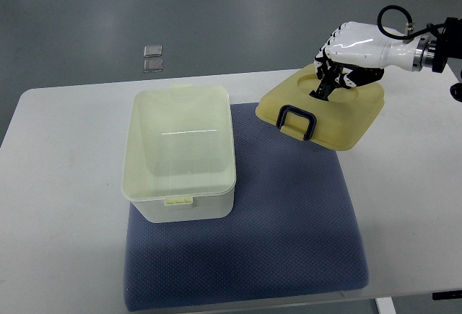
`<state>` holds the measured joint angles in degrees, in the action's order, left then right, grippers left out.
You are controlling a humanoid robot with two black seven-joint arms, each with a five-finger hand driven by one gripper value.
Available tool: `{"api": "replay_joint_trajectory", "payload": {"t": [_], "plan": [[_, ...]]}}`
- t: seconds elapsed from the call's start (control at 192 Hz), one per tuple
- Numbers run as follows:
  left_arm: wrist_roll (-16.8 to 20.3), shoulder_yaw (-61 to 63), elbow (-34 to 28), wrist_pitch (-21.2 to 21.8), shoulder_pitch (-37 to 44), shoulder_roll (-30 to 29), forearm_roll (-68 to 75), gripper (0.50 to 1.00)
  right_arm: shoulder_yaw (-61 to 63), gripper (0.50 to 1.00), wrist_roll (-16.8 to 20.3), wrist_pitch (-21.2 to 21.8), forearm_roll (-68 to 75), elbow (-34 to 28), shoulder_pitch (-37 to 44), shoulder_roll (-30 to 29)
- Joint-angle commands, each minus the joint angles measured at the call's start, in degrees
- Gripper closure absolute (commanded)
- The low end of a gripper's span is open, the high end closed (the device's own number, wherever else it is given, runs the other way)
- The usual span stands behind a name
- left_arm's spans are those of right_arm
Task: Open white storage box with right hand
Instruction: 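Lower the lid onto the mat beside the box and release it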
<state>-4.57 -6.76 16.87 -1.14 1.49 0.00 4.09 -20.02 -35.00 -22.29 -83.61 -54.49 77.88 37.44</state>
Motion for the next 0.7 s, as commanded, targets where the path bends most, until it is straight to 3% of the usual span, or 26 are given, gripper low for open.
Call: {"api": "replay_joint_trajectory", "payload": {"t": [0.0,0.39,0.666,0.671,0.677,0.682,0.687,0.692], "plan": [[0.0,0.0,0.0,0.0,0.0,0.0,0.0,0.500,-1.1,1.000,0.0,-2.0,0.0,0.0,-1.8,-0.5],[-0.1,0.1,0.5,0.0,0.0,0.0,0.0,0.500,-1.8,1.000,0.0,-6.0,-1.0,-0.3,-7.4,-5.2],[-0.1,0.1,0.6,0.0,0.0,0.0,0.0,0.500,-1.8,1.000,0.0,-6.2,-0.9,-0.1,-9.3,-7.2],[-0.1,0.1,0.6,0.0,0.0,0.0,0.0,0.500,-1.8,0.929,0.0,-6.2,-0.9,-0.1,-9.3,-7.2],[-0.1,0.1,0.6,0.0,0.0,0.0,0.0,0.500,-1.8,0.928,0.0,-6.2,-0.9,-0.1,-9.3,-7.2],[-0.1,0.1,0.6,0.0,0.0,0.0,0.0,0.500,-1.7,0.849,0.0,-6.2,-0.9,-0.1,-9.3,-7.2],[-0.1,0.1,0.6,0.0,0.0,0.0,0.0,0.500,-1.7,0.848,0.0,-6.2,-0.9,-0.1,-9.3,-7.2],[-0.1,0.1,0.6,0.0,0.0,0.0,0.0,0.500,-1.7,0.775,0.0,-6.2,-0.9,-0.1,-9.3,-7.3]]}}
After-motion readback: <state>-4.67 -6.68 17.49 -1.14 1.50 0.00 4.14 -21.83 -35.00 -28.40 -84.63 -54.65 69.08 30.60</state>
